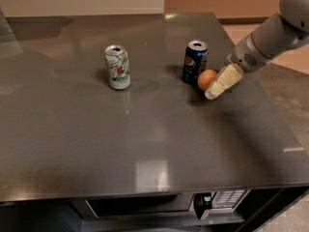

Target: Move orange near pepsi can

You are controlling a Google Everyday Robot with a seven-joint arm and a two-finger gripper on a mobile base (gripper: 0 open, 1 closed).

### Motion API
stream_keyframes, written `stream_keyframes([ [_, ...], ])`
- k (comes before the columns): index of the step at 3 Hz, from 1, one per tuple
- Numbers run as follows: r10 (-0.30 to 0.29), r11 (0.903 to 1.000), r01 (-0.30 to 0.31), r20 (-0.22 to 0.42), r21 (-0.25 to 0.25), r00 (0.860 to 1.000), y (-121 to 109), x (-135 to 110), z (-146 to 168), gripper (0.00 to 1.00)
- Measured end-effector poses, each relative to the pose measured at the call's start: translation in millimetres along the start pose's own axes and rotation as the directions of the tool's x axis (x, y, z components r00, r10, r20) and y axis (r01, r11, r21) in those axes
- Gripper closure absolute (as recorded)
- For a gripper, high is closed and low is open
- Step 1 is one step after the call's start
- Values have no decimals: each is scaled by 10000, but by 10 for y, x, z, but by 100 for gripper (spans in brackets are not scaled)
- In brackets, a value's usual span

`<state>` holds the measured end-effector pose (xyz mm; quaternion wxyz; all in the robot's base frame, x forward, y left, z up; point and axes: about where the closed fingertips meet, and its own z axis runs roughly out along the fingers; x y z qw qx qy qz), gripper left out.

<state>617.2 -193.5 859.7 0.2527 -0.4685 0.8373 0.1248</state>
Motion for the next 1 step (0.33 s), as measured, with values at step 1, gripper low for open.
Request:
stream_keyframes([
  [1,0,10000,0,0,-1,10000,0,0,1,0],
])
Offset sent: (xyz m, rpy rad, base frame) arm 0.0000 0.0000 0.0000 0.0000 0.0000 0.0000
